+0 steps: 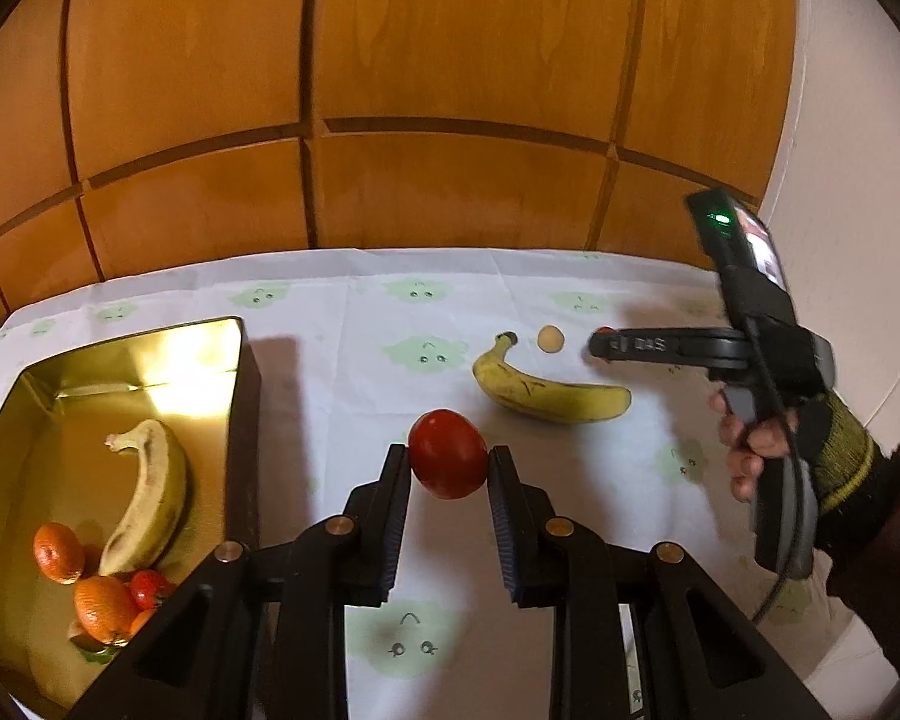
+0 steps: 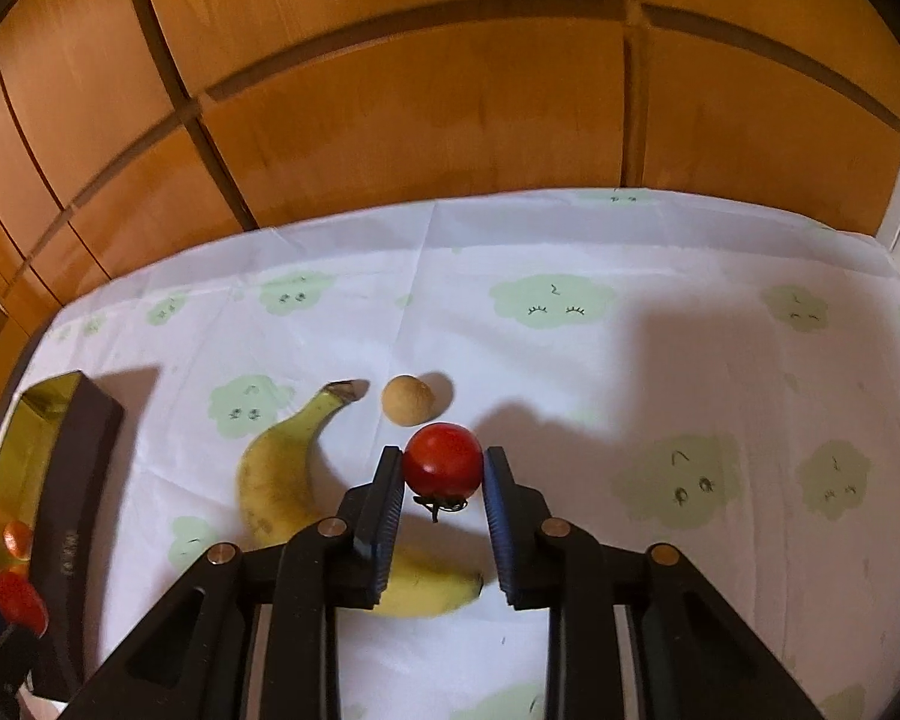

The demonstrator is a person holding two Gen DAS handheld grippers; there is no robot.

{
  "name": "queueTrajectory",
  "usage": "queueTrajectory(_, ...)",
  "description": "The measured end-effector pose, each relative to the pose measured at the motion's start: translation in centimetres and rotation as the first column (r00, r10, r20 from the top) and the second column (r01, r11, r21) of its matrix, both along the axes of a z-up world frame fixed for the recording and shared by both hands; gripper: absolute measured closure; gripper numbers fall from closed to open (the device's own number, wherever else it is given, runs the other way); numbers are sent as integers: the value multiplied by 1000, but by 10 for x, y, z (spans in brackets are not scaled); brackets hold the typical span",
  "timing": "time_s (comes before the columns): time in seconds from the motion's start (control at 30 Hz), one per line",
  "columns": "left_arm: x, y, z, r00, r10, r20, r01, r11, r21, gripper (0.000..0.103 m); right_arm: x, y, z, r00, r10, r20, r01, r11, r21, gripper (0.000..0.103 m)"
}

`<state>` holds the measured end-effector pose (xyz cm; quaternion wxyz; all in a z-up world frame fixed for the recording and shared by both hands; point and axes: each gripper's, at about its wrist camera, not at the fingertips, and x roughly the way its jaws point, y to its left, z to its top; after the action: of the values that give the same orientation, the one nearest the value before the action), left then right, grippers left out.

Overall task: Organize fruits
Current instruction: 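Carry the tomato into the gold tray and open the left tool while the right tool holds its tomato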

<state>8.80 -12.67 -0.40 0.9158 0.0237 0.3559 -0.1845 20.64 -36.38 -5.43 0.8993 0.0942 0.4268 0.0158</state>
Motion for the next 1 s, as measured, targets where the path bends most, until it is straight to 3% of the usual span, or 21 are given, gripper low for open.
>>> queueTrajectory(0.5,-18,74,34,988,149,50,-147,989,-30,77,-71,47,38,992,75,99,-81,995,61,76)
queueTrajectory(0.83,-28,136,27,966,256,32,-254,966,-45,77,-105,117,44,970,221,104,-229,971,69,76)
queueTrajectory(1.0,-27,180,22,948,319,-8,-318,943,-93,77,-118,151,46,949,297,102,-304,951,60,76)
